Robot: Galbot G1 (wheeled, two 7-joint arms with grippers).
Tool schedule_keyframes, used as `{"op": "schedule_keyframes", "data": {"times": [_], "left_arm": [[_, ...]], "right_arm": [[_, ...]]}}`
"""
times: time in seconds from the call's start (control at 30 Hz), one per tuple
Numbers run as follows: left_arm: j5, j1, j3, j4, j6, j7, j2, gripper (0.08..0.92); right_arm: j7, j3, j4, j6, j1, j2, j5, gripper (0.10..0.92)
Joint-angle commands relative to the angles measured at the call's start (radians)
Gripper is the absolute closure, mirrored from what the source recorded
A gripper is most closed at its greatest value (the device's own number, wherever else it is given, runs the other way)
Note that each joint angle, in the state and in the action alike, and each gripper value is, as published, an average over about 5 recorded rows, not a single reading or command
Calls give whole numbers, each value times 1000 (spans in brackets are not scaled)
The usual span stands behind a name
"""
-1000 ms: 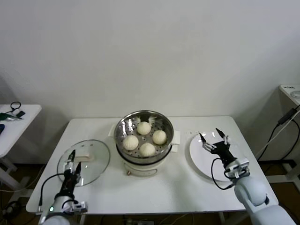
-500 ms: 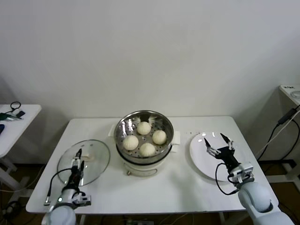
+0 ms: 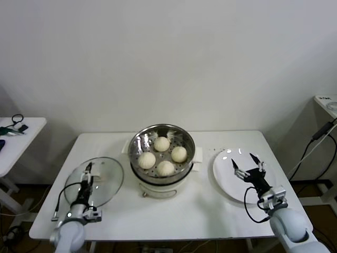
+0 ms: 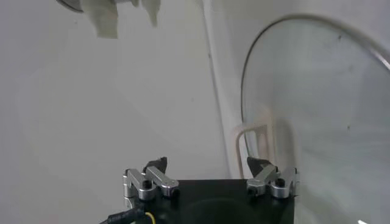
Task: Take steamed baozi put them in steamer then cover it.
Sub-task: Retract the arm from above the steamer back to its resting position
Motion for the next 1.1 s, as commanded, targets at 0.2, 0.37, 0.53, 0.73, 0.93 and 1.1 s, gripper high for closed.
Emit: {"op": "schedule_keyframes", "data": {"times": [0.2, 0.37, 0.53, 0.73, 0.93, 1.1], "left_arm": [[0, -92, 17, 112, 2, -30, 7, 177], [-18, -107, 23, 127, 1, -35, 11, 177], [-40, -112, 30, 132, -1, -33, 13, 243], [-50, -112, 34, 137, -4, -28, 13, 415], [-61, -111, 34, 136, -8, -24, 17, 588], [-82, -100, 33, 113, -8, -19, 29, 735]], "right_arm": [[-12, 0, -15, 9, 1, 8, -31, 203], [-19, -1, -23, 14, 2, 9, -41, 203], [-24, -3, -31, 16, 5, 10, -47, 203], [-28, -13, -44, 21, 16, 12, -60, 203], [-31, -21, -54, 24, 26, 16, -68, 203], [-36, -22, -62, 29, 29, 17, -75, 203]]}}
